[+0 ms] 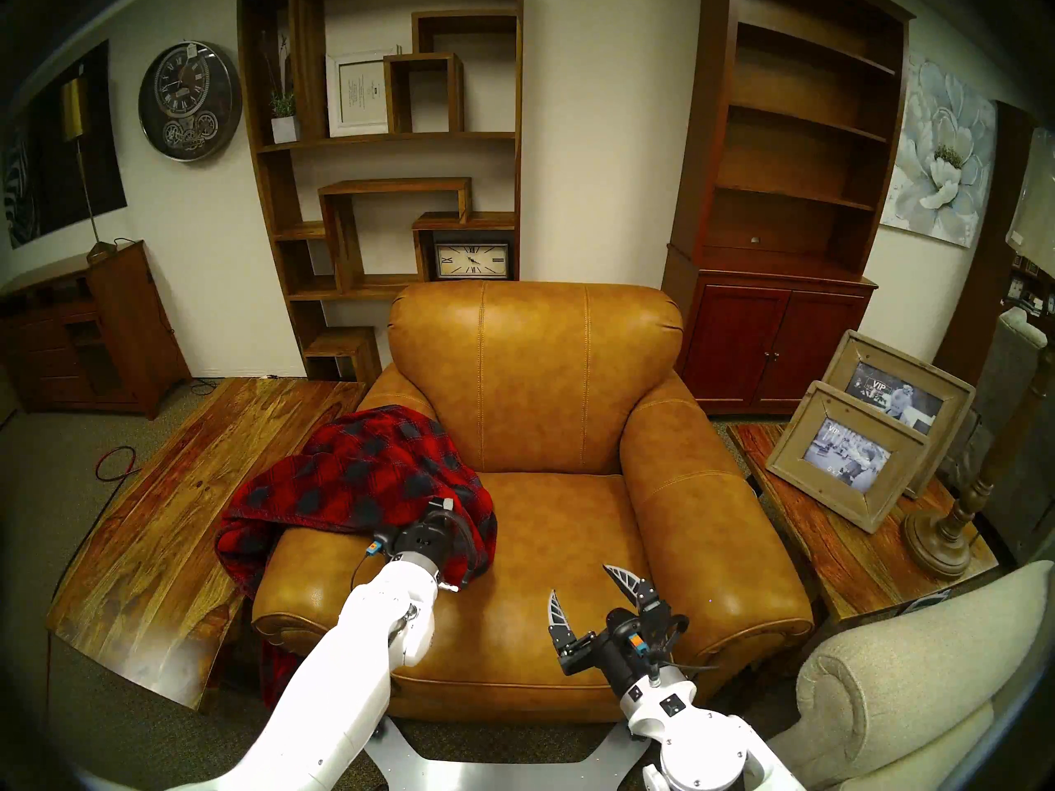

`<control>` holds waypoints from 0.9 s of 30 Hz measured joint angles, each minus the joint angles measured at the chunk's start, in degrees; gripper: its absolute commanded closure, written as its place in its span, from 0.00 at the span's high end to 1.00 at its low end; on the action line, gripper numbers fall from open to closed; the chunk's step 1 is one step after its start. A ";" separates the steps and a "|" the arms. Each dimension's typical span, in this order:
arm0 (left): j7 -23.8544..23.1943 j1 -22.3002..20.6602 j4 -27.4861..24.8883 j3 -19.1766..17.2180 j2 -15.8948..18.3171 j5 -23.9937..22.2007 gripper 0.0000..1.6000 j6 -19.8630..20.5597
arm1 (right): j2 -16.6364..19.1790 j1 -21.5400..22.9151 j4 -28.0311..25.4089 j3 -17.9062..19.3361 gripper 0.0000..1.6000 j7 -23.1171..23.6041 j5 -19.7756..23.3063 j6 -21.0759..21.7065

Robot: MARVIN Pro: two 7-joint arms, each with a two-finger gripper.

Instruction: Move the blanket from sofa and drape it over the sofa arm

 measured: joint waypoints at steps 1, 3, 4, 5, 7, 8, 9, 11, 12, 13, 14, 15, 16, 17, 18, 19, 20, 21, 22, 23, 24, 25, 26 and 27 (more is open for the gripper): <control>0.53 0.58 -0.55 0.44 0.16 -0.16 0.00 0.16 | 0.01 0.00 0.00 -0.01 1.00 -0.01 0.01 0.00; 1.99 2.05 -1.93 1.44 0.64 -0.53 0.00 0.40 | 0.06 0.00 -0.01 -0.03 1.00 -0.03 0.05 0.00; 2.72 2.71 -2.56 1.72 0.85 -0.77 0.00 0.42 | 0.08 -0.01 -0.03 -0.04 1.00 -0.04 0.06 0.00; 3.56 3.35 -3.25 1.84 1.04 -1.00 0.00 0.42 | 0.11 -0.01 -0.06 -0.04 1.00 -0.05 0.07 0.02; 5.03 4.40 -4.48 1.85 1.37 -1.40 0.00 0.44 | 0.16 -0.01 -0.10 -0.06 1.00 -0.07 0.10 0.03; 5.44 4.69 -4.85 1.84 1.47 -1.52 0.00 0.45 | 0.17 -0.01 -0.11 -0.06 1.00 -0.07 0.11 0.03; 6.38 5.48 -5.86 1.83 1.79 -1.89 0.00 0.69 | 0.20 -0.02 -0.14 -0.08 1.00 -0.09 0.14 0.04; 7.46 6.57 -7.32 2.06 2.39 -2.29 0.00 0.99 | 0.25 -0.02 -0.18 -0.09 1.00 -0.12 0.17 0.04; 7.77 6.92 -7.72 2.22 2.62 -2.45 0.00 1.10 | 0.27 -0.02 -0.19 -0.10 1.00 -0.13 0.19 0.04; 8.15 7.39 -8.19 2.51 2.94 -2.70 0.00 1.20 | 0.29 -0.02 -0.20 -0.11 1.00 -0.15 0.20 0.05; 8.50 7.78 -8.51 2.90 3.28 -2.84 0.00 1.20 | 0.32 -0.02 -0.22 -0.12 1.00 -0.17 0.22 0.05; 8.66 7.97 -8.63 3.10 3.45 -2.91 0.00 1.20 | 0.33 -0.02 -0.23 -0.13 1.00 -0.18 0.23 0.05; 8.99 8.31 -8.80 3.50 3.76 -3.08 0.17 1.12 | 0.36 -0.02 -0.25 -0.14 1.00 -0.20 0.25 0.06; 9.07 8.41 -8.82 3.59 3.84 -3.11 0.17 1.09 | 0.37 -0.02 -0.25 -0.15 1.00 -0.20 0.26 0.06; 9.16 8.50 -8.84 3.68 3.92 -3.15 0.29 1.06 | 0.38 -0.02 -0.26 -0.15 1.00 -0.21 0.27 0.06; 9.28 8.70 -8.87 3.72 4.03 -3.19 0.44 1.02 | 0.41 -0.02 -0.28 -0.17 1.00 -0.23 0.28 0.07; 9.29 8.85 -8.92 3.72 4.10 -3.21 0.43 0.96 | 0.43 -0.02 -0.29 -0.18 1.00 -0.25 0.30 0.07; 9.29 8.91 -8.96 3.71 4.12 -3.23 0.44 0.92 | 0.45 -0.02 -0.29 -0.19 1.00 -0.26 0.31 0.07; 9.24 8.98 -9.06 3.71 4.16 -3.31 0.68 0.92 | 0.47 -0.02 -0.30 -0.21 1.00 -0.27 0.33 0.08; 9.20 9.04 -9.19 3.71 4.20 -3.40 1.00 0.94 | 0.49 -0.02 -0.30 -0.21 1.00 -0.29 0.34 0.08; 9.13 9.17 -9.49 3.71 4.30 -3.55 1.00 1.07 | 0.51 -0.02 -0.30 -0.23 1.00 -0.30 0.35 0.08; 9.07 9.30 -9.85 3.71 4.41 -3.65 1.00 1.20 | 0.53 -0.02 -0.30 -0.24 1.00 -0.31 0.36 0.08; 8.97 9.52 -10.40 3.72 4.55 -3.80 1.00 1.31 | 0.55 -0.02 -0.31 -0.25 1.00 -0.33 0.38 0.08; 8.85 9.78 -11.02 3.71 4.71 -3.93 1.00 1.40 | 0.56 -0.02 -0.31 -0.27 1.00 -0.35 0.39 0.08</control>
